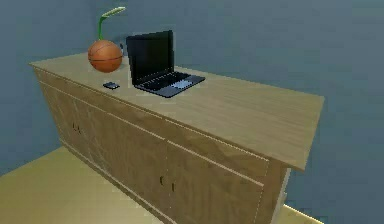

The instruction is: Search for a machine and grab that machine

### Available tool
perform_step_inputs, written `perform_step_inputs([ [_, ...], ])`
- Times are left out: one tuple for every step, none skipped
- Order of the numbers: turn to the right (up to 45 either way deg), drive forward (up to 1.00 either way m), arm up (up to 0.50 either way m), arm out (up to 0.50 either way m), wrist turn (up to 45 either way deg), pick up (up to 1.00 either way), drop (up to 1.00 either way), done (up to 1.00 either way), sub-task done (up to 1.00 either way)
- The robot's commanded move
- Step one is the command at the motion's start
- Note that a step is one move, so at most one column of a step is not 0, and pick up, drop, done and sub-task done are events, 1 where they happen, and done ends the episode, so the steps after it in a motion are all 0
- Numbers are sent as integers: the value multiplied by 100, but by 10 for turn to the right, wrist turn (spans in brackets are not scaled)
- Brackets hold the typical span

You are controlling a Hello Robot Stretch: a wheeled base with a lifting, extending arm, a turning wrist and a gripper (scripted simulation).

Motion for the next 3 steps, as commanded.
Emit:
perform_step_inputs([
  [-90, 0, 0, 0, 0, 0, 0, 0, 0],
  [0, 20, 0, 0, 0, 0, 0, 0, 0],
  [-450, 0, 0, 0, 0, 0, 0, 0, 0],
])
